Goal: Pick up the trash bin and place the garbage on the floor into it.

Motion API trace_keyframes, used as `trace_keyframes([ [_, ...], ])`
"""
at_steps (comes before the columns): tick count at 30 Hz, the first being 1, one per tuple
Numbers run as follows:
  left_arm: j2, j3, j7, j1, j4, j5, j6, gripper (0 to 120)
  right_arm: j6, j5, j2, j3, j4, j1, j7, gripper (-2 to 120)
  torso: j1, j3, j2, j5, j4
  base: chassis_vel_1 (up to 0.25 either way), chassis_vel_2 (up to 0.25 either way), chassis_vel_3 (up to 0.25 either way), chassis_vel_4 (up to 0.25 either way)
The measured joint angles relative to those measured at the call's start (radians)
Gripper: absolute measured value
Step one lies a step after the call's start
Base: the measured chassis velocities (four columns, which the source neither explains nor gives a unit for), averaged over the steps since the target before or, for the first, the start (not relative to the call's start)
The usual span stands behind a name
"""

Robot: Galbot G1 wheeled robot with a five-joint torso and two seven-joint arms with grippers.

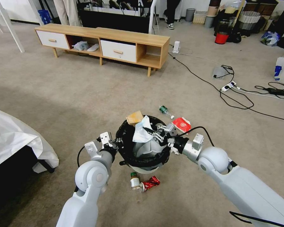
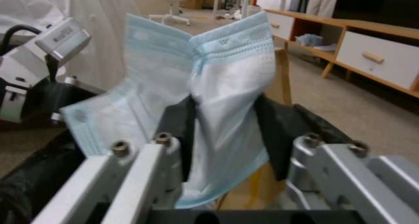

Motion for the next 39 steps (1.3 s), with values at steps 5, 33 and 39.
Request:
trace_keyframes([
  [5, -0.001, -0.001, 0.0, -0.002, 0.0, 0.0, -0.002, 4, -0.008, 0.017, 0.0, 0.001, 0.006, -0.008, 0.041, 54, 0.0, 0.0, 0.0, 0.0, 0.0001, 0.0, 0.0, 0.0, 0.0],
  [33, -0.002, -0.051, -0.012, -0.01, -0.02, -0.013, -0.003, 4, -0.055, 0.055, -0.045, 0.027, 0.063, -0.083, 0.096, 100, 0.0, 0.0, 0.0, 0.0001, 0.0, 0.0, 0.0, 0.0, 0.0],
  [39, 0.0, -0.053, -0.014, -0.009, -0.027, -0.017, -0.002, 4, -0.102, 0.05, -0.083, 0.017, 0.094, -0.096, 0.133, 100, 0.0, 0.0, 0.0, 0.0001, 0.0, 0.0, 0.0, 0.0, 0.0],
])
